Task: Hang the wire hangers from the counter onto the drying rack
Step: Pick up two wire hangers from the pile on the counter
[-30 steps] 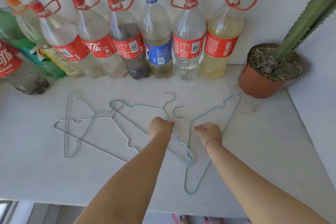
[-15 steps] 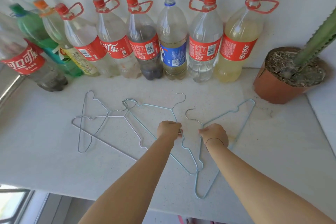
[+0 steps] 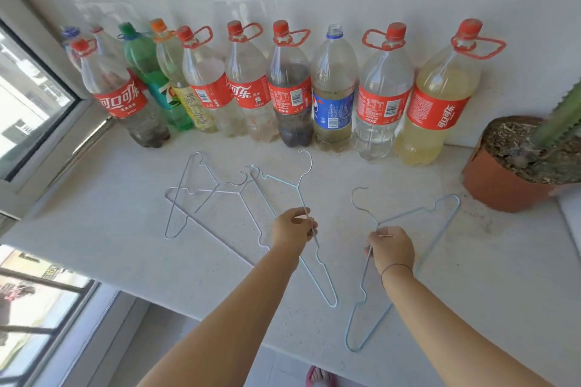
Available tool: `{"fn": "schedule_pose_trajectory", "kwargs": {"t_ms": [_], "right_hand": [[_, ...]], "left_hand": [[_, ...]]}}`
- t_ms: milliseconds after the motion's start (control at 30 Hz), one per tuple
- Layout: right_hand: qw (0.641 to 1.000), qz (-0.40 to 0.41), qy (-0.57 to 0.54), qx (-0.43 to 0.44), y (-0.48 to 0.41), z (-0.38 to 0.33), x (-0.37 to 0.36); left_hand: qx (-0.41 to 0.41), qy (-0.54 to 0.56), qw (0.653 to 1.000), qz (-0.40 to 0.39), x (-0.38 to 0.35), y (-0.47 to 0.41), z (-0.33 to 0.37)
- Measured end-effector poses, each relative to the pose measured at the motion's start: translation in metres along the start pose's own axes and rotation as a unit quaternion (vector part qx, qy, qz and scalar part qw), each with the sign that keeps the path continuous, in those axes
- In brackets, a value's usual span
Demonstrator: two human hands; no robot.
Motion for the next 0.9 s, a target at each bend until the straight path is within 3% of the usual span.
{"fn": "schedule_pose_trajectory", "kwargs": {"t_ms": [200, 367, 600, 900], "right_hand": [[0.984, -0.020, -0.157, 0.080, 0.032, -0.012, 0.036], [0.968, -0.073, -0.221, 0.091, 0.056, -0.030, 0.057], [0.948, -0.223, -0.186, 0.129, 0.097, -0.068, 0.059], [0.887, -0.393, -0.115, 0.212, 0.170, -0.147, 0.023]], "left_hand": [[-0.042, 0.059, 0.997, 0.022, 0.011, 0.037, 0.009], [-0.088, 0.110, 0.990, 0.028, 0.011, 0.081, 0.013], [-0.132, 0.123, 0.983, 0.042, 0.016, 0.141, 0.017], [-0.199, 0.164, 0.961, 0.102, 0.083, 0.232, 0.049]]}}
Point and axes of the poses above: each hand's wrist, its own y-axis away from the middle knuckle, its own x-axis out of the back of the hand, z = x × y, the point moved 1 cm from there along -y, towards the middle knuckle, and after that the axes turned 10 degrees about -z, right-handed, at the moved point
